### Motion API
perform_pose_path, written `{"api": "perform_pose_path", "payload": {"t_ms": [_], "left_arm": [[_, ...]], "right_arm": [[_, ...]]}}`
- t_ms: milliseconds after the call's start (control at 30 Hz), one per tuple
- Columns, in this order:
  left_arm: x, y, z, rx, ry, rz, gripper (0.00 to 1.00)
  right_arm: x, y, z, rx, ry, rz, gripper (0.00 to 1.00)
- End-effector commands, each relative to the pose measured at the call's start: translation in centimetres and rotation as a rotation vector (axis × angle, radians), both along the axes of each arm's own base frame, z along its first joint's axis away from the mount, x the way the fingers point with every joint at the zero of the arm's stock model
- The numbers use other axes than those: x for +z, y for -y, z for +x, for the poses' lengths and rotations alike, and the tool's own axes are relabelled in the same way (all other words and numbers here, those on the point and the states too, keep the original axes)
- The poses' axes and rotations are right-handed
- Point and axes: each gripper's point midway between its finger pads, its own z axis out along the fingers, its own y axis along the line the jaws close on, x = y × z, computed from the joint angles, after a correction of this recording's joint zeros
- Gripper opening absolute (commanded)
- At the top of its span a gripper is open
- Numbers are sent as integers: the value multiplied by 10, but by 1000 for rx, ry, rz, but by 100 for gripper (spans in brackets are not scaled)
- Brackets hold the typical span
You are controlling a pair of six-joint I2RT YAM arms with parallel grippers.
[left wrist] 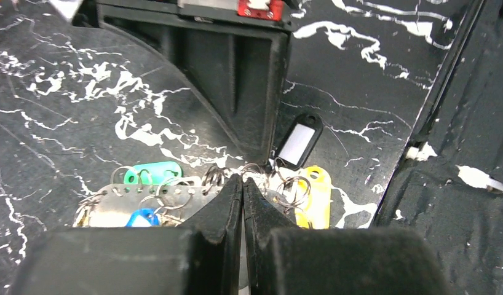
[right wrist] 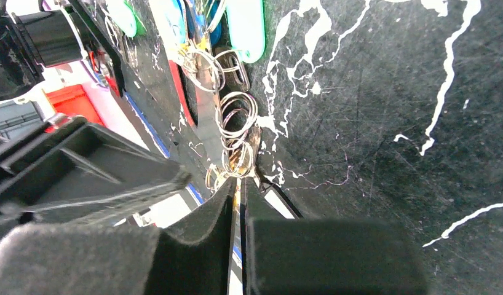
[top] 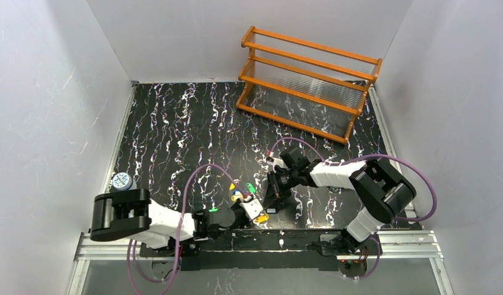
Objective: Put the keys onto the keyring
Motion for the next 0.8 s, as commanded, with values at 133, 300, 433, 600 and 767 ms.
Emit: {"api": "perform_pose_path", "payload": {"t_ms": [133,300,433,600,767], "left_arm": [[24,-26,2,46,22,-98,0],[28,-33,1,52,15,-131,0],[27,-34,2,69,6,-128,14],[23,-29,1,42,17,-91,26],[14,-23,-2,-11,45,-22,28]], "right_arm": [[27,-9,14,65,128,80,18],[31,-9,20,68,178,79,25],[24,-8,22,59,146,45,29],[17,-5,20,62,129,21,35],[12,1,26,47,126,6,42]]}}
